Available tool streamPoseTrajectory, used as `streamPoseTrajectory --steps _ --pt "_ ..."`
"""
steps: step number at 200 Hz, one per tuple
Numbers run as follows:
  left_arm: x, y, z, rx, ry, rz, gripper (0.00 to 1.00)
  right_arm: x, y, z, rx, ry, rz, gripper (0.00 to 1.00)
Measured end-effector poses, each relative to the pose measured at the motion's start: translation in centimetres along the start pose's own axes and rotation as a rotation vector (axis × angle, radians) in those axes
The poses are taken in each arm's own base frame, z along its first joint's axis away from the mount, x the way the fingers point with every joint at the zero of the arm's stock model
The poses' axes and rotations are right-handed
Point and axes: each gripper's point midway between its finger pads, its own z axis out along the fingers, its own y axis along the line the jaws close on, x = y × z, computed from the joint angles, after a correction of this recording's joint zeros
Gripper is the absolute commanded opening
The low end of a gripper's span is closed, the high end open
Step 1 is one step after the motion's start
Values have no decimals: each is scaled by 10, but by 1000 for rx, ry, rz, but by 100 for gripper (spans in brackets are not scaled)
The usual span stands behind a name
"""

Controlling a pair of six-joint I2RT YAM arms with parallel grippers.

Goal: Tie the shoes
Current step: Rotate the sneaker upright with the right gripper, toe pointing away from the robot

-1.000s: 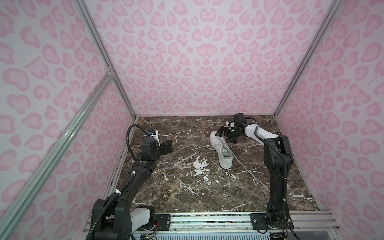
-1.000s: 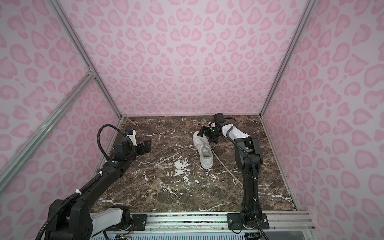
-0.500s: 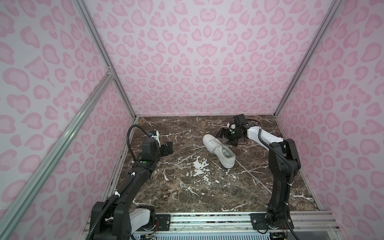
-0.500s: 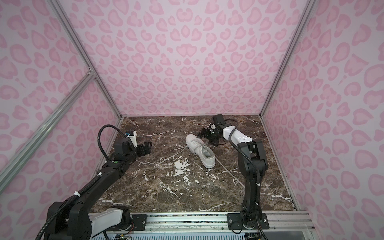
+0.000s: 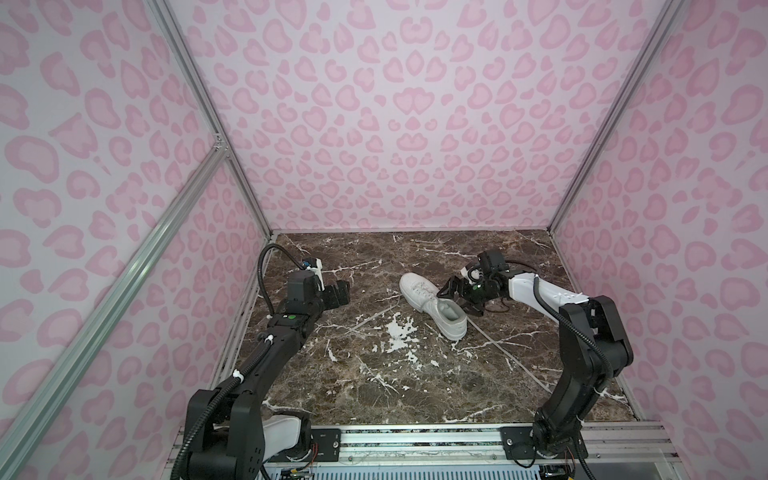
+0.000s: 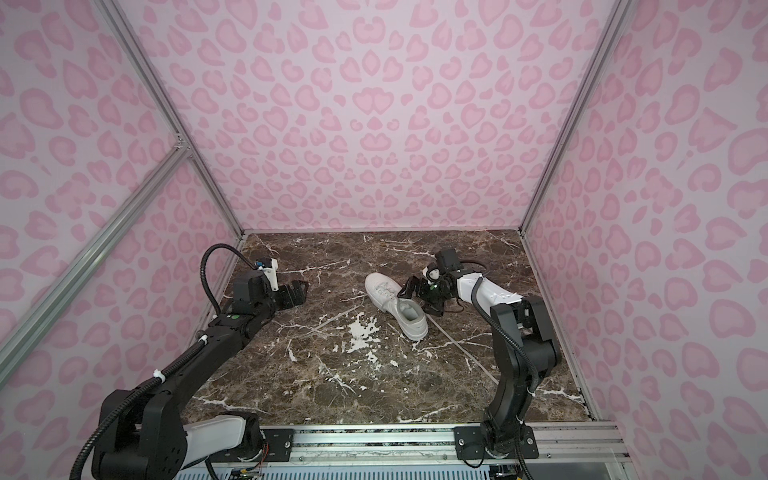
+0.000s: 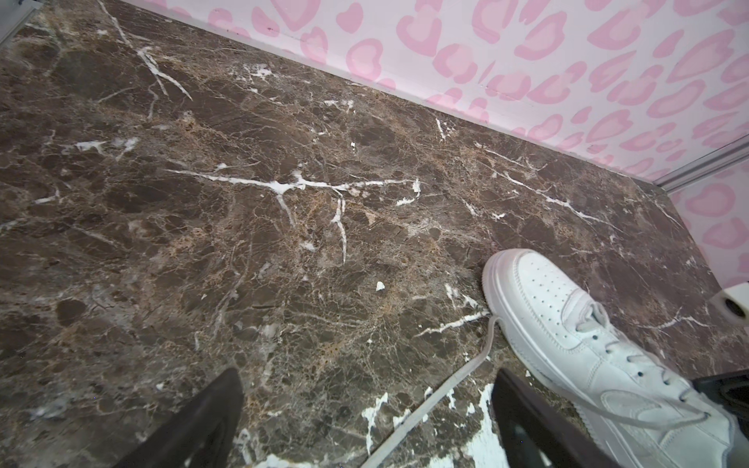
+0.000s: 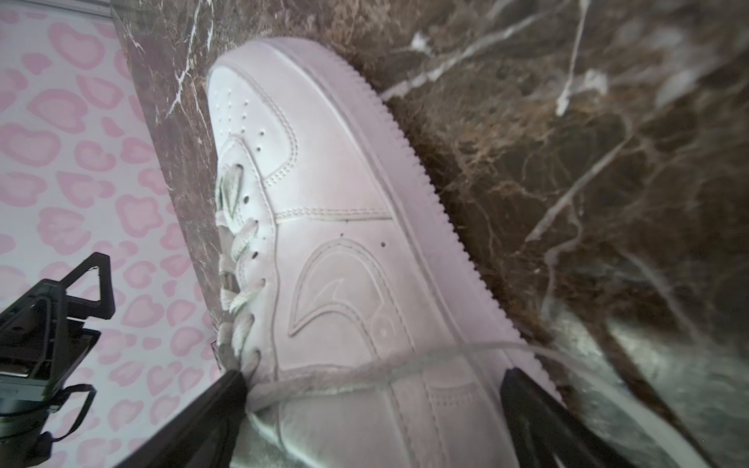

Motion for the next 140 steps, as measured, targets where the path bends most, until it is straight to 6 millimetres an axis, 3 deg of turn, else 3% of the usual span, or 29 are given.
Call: streamPoseTrajectory --steps 50,80,97,126,140 --pt "5 -3 0 7 23 1 98 13 1 4 -65 -26 76 100" --pt "5 -4 -2 8 24 2 98 10 6 -13 -77 -77 98 100" --pt "7 -5 -2 13 33 0 98 2 -2 -27 -45 -121 101 100" --pt "9 -5 -2 14 43 -4 98 4 -31 -44 32 -151 128 84" --pt "10 -5 -2 16 45 -6 98 10 -43 -48 83 -142 128 65"
